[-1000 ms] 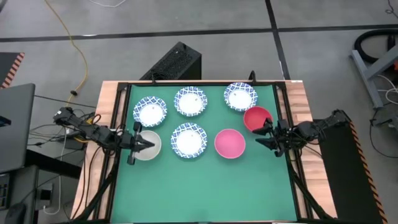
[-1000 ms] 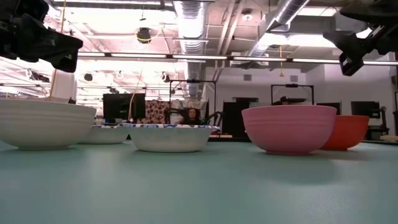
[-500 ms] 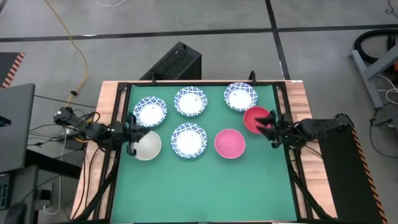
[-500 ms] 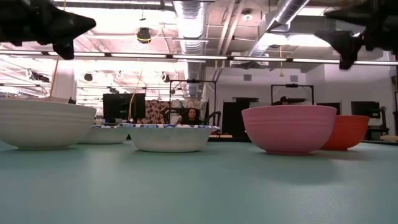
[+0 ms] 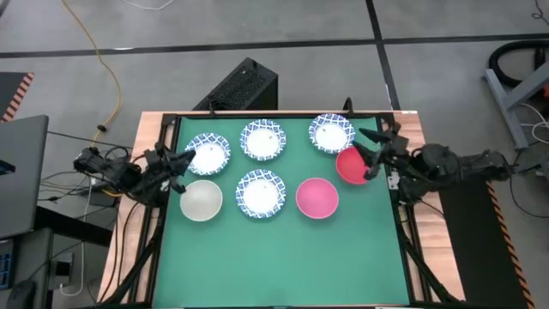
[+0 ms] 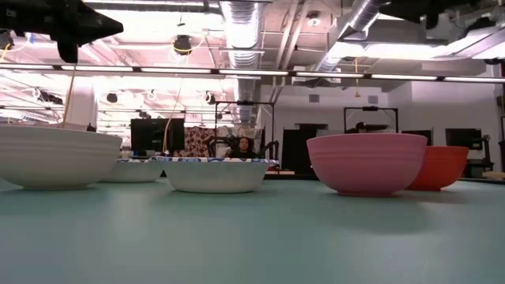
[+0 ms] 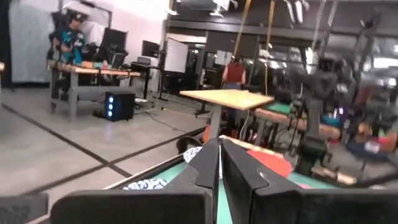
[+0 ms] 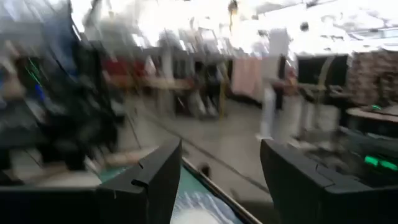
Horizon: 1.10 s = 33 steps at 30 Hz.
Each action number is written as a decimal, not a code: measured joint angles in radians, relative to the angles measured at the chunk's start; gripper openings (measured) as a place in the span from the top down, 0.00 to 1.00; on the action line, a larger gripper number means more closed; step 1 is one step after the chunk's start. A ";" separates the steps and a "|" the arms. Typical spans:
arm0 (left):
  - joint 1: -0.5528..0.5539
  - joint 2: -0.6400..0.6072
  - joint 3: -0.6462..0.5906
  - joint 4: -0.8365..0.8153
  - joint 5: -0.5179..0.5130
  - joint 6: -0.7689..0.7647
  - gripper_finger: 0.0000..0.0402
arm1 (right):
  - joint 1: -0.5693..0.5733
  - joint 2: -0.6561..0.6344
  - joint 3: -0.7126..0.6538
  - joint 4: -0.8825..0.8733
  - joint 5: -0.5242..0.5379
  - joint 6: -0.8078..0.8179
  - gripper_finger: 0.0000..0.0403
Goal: Nest bowls inside each other by size order
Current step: Stack the white patterned bowl on top of the white patterned bowl
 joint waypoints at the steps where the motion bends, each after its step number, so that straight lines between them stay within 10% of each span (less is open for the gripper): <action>1: 0.000 0.001 0.004 -0.019 0.008 0.017 0.98 | -0.005 0.045 0.051 -0.059 0.009 0.008 0.41; 10: 0.000 0.002 0.012 -0.100 0.034 0.052 0.91 | -0.024 0.353 0.430 -0.461 0.006 0.058 0.41; 25: 0.048 0.146 0.231 -0.375 0.018 -0.129 0.75 | -0.199 0.627 0.568 -0.510 0.028 0.285 0.41; 33: 0.074 0.296 0.506 -0.722 0.024 -0.352 0.75 | -0.450 0.862 0.730 -0.583 -0.367 0.561 0.41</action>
